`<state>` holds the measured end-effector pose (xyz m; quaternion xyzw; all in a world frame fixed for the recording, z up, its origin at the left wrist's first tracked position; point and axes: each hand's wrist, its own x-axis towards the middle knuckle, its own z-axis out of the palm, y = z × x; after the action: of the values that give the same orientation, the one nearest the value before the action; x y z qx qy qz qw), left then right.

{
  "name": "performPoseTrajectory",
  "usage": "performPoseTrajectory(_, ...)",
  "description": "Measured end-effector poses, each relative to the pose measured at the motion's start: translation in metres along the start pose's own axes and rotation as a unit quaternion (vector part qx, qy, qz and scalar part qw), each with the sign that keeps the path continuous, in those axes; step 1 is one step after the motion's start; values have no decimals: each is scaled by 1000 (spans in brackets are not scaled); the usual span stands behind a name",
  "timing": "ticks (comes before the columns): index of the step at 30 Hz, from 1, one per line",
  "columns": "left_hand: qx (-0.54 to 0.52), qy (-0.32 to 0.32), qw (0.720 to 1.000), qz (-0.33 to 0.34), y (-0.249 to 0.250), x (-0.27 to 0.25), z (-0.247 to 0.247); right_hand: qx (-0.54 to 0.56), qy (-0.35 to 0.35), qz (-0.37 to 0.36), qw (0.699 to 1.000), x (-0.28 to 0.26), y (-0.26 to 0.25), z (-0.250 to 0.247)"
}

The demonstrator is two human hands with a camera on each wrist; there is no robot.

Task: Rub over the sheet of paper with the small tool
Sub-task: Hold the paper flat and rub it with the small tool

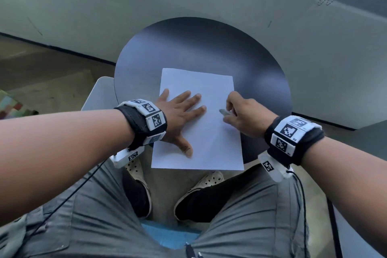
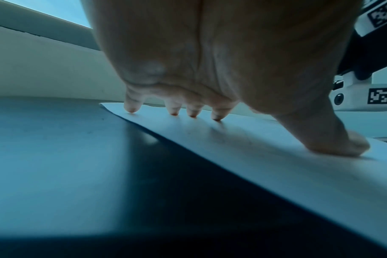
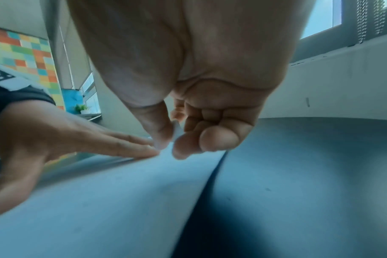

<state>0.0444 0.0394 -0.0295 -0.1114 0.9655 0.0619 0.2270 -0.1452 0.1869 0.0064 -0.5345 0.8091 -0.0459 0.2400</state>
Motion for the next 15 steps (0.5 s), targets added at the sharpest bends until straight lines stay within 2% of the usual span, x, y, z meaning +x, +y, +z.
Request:
performPoseTrajectory(2,-4,2,1000,-6,5,4,-1,-18,34,13,999,6,-8,-4)
performPoseTrajectory(5,-11,6,1000,-15,9,6,-2,-61,37,17,997,9,-11,0)
performPoseTrajectory(9,-11,-5,1000,-13,6,6,-4,-18,35,5,999,0,-1,13)
performPoseTrajectory(13,-7,-20,1000,-9,4,9,-4,22,38,63,997,-3,2,15)
performPoseTrajectory(15,-1,-20,1000,-11,5,10,-4,-3,9,26,1000,-10,-10,21)
